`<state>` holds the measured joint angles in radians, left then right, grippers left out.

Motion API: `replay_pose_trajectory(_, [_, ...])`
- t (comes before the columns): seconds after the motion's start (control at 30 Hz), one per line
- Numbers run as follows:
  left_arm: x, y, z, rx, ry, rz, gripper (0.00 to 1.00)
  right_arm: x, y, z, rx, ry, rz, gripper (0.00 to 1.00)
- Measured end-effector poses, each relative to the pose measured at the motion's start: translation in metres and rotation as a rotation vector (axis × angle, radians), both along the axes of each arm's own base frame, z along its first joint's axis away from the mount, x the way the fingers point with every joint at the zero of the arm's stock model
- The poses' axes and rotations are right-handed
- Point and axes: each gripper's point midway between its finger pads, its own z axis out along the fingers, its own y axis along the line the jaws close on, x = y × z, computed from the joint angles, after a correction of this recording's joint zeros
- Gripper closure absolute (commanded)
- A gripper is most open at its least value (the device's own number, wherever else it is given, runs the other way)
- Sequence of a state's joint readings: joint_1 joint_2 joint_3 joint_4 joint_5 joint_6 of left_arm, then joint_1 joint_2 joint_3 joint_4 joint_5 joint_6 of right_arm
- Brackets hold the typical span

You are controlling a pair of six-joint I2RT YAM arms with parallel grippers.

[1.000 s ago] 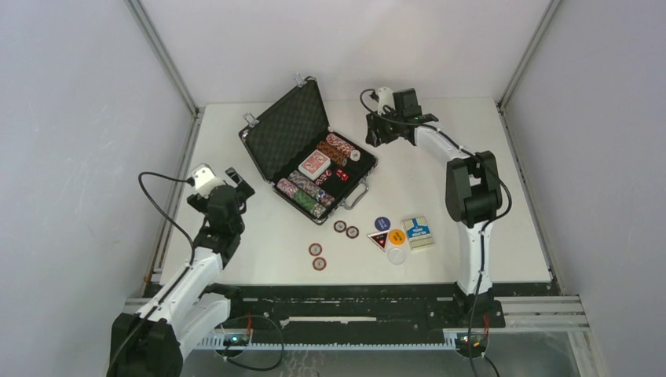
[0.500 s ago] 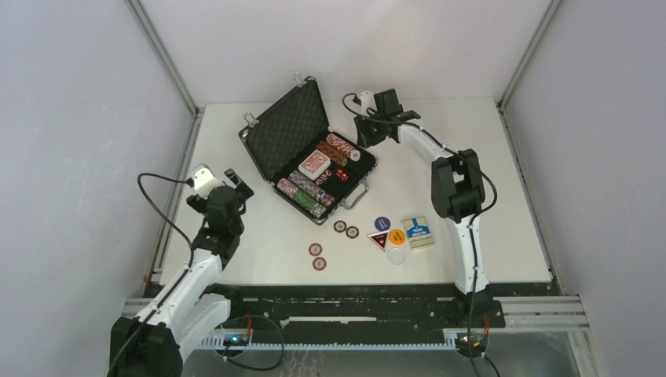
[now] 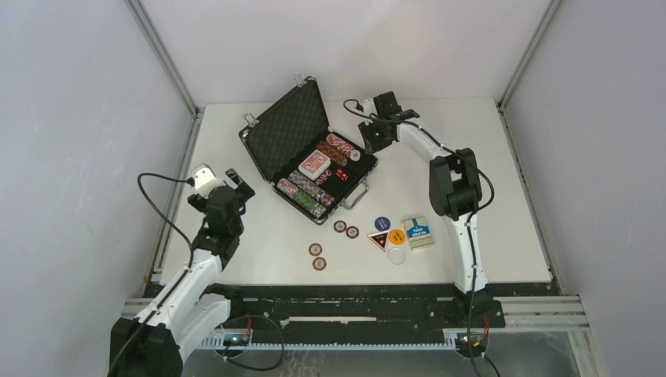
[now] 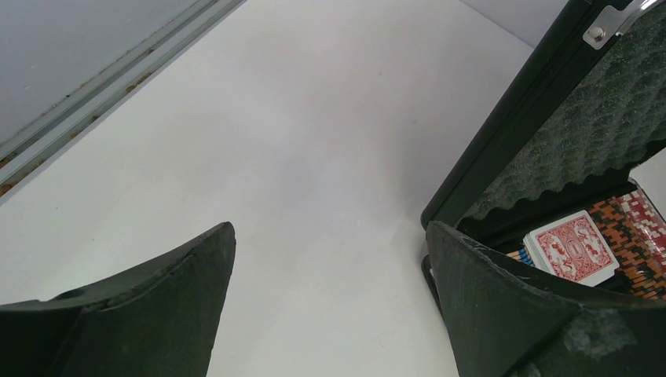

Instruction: Pack up texas hold em set

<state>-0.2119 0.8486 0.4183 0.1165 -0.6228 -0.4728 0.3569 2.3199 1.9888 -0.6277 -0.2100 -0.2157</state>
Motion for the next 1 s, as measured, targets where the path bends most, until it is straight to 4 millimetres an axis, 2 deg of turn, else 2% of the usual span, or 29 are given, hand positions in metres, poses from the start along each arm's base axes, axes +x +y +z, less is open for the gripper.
replay_pose_trajectory(0.23, [0.001,-0.002,0.000,-0.004,0.001,-0.013,0.04,-0.006,-0.002,-0.011,-0.040,0.029,0.017,0.66])
replay_pose_trajectory(0.33, [0.001,-0.004,-0.001,-0.007,0.004,-0.023,0.05,-0.010,-0.002,-0.018,-0.054,0.053,0.024,0.74])
replay_pose_trajectory(0.53, [0.002,-0.006,-0.004,-0.009,0.012,-0.032,0.05,-0.010,-0.002,-0.018,-0.066,0.047,0.036,1.00])
replay_pose_trajectory(1.0, [0.004,-0.011,-0.005,-0.025,0.012,-0.058,0.05,-0.009,-0.006,-0.019,-0.049,0.032,-0.009,1.00])
